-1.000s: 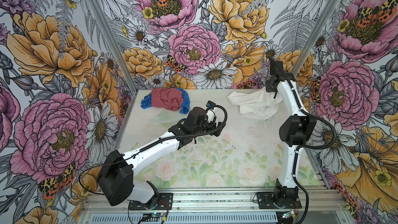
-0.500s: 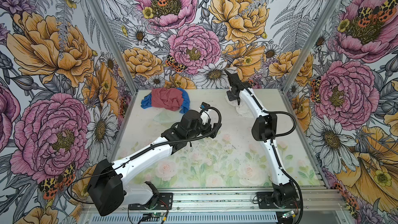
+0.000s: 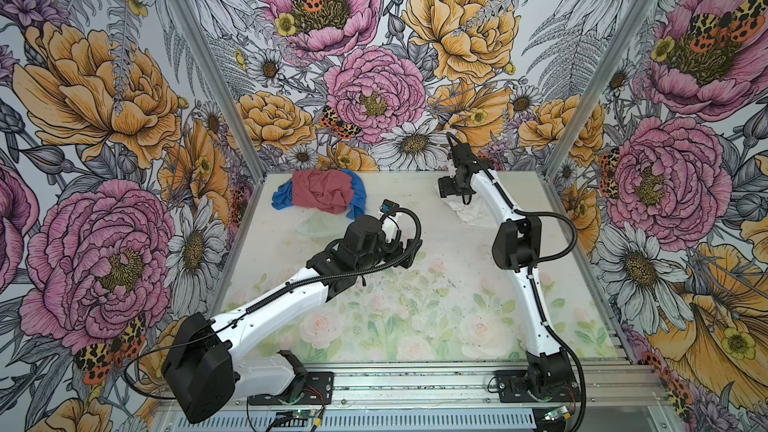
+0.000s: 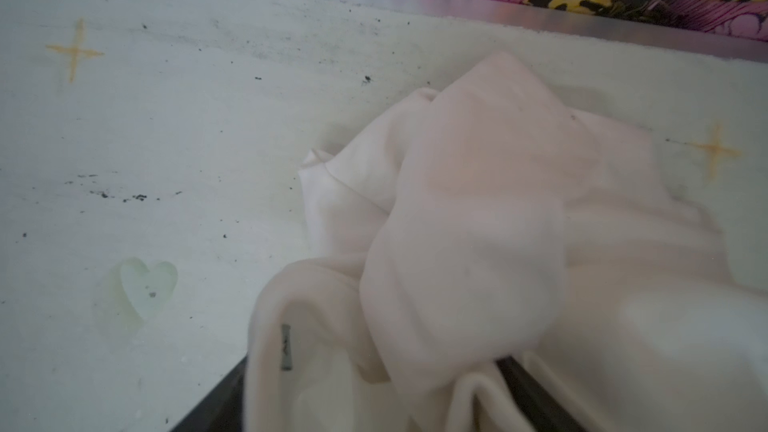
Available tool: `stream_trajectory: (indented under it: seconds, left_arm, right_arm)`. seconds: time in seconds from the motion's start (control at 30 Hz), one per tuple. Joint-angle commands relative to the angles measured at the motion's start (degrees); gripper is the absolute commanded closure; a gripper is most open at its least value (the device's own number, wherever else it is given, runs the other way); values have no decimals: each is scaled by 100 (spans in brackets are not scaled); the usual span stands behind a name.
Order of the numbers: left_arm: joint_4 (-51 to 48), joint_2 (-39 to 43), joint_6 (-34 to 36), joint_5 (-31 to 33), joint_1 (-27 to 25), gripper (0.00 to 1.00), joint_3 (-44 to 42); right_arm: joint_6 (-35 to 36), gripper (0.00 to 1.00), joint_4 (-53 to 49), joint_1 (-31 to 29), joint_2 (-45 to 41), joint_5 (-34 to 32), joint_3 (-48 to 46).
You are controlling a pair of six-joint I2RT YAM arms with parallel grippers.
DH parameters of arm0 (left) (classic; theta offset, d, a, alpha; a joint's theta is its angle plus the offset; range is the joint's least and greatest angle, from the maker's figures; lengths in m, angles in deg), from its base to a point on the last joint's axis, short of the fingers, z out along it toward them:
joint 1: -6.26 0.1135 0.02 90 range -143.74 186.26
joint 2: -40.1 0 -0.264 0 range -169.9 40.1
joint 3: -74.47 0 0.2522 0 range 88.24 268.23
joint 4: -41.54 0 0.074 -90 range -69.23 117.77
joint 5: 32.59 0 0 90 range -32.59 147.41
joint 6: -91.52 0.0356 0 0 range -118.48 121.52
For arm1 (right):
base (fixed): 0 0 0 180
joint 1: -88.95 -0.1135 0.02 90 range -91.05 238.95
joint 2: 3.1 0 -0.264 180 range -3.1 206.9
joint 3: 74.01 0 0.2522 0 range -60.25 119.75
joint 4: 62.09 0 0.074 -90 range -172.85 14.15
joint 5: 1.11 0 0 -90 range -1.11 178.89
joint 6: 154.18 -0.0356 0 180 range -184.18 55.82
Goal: Pick out a specific cloth from the pile
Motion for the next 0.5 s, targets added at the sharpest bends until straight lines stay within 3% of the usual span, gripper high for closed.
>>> stream_trajectory:
  seconds: [0.0, 0.17, 0.3, 0.47]
  left_arm:
    - [216, -91, -105, -17, 32, 1, -30]
    - [333, -313, -131, -139, 33, 1, -12]
    - [368, -441, -136, -221, 26, 1, 47]
    - [405, -531, -119, -310, 13, 1, 102]
  right_arm:
    - [-16, 15, 56, 135, -1035, 278, -228]
    - [-230, 13, 349, 366, -1948, 539, -1259]
    - [-499, 12, 665, 770, -2648, 427, -2641]
    - [-1208, 10, 2610, 1798, -3512, 1860, -5218]
